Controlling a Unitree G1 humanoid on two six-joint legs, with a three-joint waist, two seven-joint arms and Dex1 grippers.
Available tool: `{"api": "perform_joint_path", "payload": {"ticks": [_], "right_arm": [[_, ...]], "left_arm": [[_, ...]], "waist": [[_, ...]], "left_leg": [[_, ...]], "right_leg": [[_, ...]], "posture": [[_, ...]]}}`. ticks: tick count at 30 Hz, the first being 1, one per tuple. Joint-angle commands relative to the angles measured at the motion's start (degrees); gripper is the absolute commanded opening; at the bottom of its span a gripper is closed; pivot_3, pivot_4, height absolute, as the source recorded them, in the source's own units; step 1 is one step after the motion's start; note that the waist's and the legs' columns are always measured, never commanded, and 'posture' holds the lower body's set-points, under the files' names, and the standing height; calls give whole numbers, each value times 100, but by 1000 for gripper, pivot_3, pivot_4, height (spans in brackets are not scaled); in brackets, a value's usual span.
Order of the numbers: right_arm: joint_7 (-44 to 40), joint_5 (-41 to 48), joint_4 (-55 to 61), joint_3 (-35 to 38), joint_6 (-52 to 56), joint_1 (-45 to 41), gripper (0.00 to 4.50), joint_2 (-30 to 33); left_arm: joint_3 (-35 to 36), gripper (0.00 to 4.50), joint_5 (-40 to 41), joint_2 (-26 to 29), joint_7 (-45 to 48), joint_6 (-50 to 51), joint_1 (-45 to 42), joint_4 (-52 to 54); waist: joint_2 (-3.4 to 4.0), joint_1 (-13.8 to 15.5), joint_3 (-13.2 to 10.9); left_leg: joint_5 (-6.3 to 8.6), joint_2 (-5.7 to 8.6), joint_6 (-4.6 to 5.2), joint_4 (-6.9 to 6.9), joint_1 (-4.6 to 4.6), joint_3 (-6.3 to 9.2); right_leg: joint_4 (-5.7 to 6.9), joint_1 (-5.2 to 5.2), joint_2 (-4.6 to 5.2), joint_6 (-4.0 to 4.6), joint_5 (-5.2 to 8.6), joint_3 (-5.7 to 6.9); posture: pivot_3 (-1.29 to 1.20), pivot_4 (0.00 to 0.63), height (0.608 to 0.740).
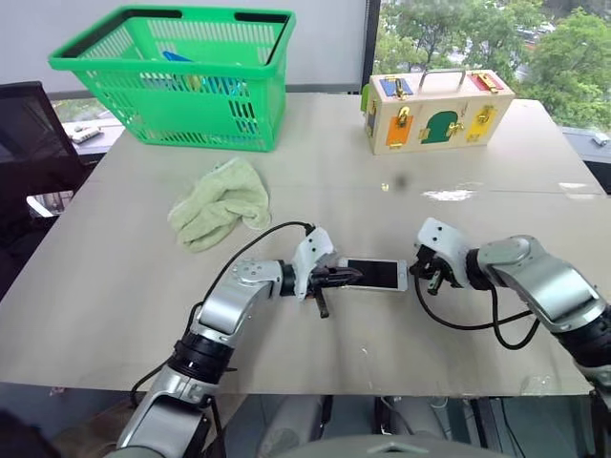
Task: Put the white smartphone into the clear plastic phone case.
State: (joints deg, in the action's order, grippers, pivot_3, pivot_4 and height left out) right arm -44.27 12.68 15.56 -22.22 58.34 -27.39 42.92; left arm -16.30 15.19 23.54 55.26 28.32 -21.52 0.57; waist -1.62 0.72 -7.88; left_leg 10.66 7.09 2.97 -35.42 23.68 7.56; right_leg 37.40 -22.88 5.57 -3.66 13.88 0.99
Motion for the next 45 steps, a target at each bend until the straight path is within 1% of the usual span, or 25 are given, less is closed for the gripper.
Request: {"api": "perform_joint_path", "payload": {"ticks": [1, 3, 4, 5, 7, 10, 12, 15, 17, 20, 22, 27, 37, 41, 45], "right_arm": [[173, 217, -150, 492, 80, 435, 21, -281], [199, 459, 202, 1148, 83, 634, 21, -332], [170, 626, 422, 1456, 114, 753, 21, -345], [141, 842, 666, 1785, 230, 859, 21, -365], [59, 1193, 1104, 2233, 357, 1039, 21, -336], [39, 1610, 1556, 2576, 623, 1170, 21, -309], [95, 1761, 1746, 2595, 765, 1176, 21, -293], [240, 1856, 1811, 2405, 869, 1052, 21, -378], [298, 1838, 1783, 2119, 906, 986, 21, -376], [342, 1536, 1543, 1391, 846, 918, 21, -203], [348, 1452, 1377, 1090, 863, 854, 21, -127], [228, 1150, 992, 322, 759, 657, 21, 197], [-161, 778, 241, -656, 628, 322, 21, 210], [-320, 603, 46, -943, 523, 327, 21, 146], [-398, 364, -304, -1144, 379, 289, 21, -36]], "left_arm": [[6, 0, 9, 0, 5, 17, -63, 83], [7, 0, 16, 5, -2, 35, -38, 114], [5, 0, 20, 2, -11, 48, -26, 134], [5, 0, 26, -1, -17, 58, -19, 147], [9, 0, 39, -6, -25, 72, -12, 157], [4, 0, 55, -10, -32, 83, -11, 161], [-2, 0, 61, -19, -33, 88, -23, 154], [-12, 0, 59, -31, -15, 71, -58, 107], [-20, 0, 51, -41, -2, 54, -89, 68], [-41, 0, 53, -86, -34, 127, -189, 87], [-45, 0, 56, -123, -62, 171, -237, 105], [-42, 0, 49, -162, -90, 183, -248, 115], [-31, 0, 43, -193, -127, 123, -174, 90], [-23, 0, 41, -189, -142, 92, -130, 72], [-21, 0, 40, -179, -143, 69, -90, 72]], "waist": [[3, -17, -2], [13, -4, -11], [34, 6, -26], [49, 13, -38], [74, 37, -60], [84, 13, -66], [87, 2, -68], [88, 7, -69], [88, 9, -69], [88, 8, -69], [88, 9, -69], [85, 10, -67], [67, 9, -53], [60, 7, -38], [24, -3, 20]], "left_leg": [[0, -2, 0, 0, 0, 0], [0, -2, 0, 3, 1, -1], [0, -2, 0, 3, 6, 0], [0, -1, 0, 4, 12, 0], [-1, 1, 1, 6, 21, 1], [-16, 3, 25, 11, 54, 0], [-16, 3, 25, 10, 66, -2], [-16, 2, 26, 10, 69, -1], [-16, 2, 26, 9, 71, -2], [-17, 2, 26, 9, 75, -2], [-17, 2, 26, 7, 85, -1], [-17, 3, 26, 4, 83, -2], [-16, 2, 26, 5, 57, -1], [0, -1, 1, 16, 4, 2], [1, -4, 1, 23, -9, 6]], "right_leg": [[0, 0, -1, 0, 0, 0], [1, -4, -1, 0, 0, -1], [2, -8, -2, -1, -1, -1], [2, -15, -1, -19, -11, -1], [0, -19, 0, -20, -13, -1], [1, -52, 1, -1, -25, -3], [3, -66, 1, 1, -27, -3], [4, -70, 1, -1, -25, -3], [4, -70, 1, -15, -17, -3], [3, -73, 2, -12, -19, -2], [2, -81, 2, 1, -27, 0], [0, -79, 1, 1, -27, 1], [1, -57, 1, -15, -17, 2], [-17, -4, 1, -20, -10, 4], [-32, 13, -4, -11, -5, 8]], "posture": [[0, 150, 740], [0, 150, 740], [0, 150, 740], [0, 150, 740], [0, 150, 740], [0, 150, 740], [0, 150, 740], [0, 150, 740], [0, 150, 740], [0, 150, 740], [0, 150, 740], [0, 150, 740], [0, 150, 740], [0, 150, 740], [0, 150, 740]]}}
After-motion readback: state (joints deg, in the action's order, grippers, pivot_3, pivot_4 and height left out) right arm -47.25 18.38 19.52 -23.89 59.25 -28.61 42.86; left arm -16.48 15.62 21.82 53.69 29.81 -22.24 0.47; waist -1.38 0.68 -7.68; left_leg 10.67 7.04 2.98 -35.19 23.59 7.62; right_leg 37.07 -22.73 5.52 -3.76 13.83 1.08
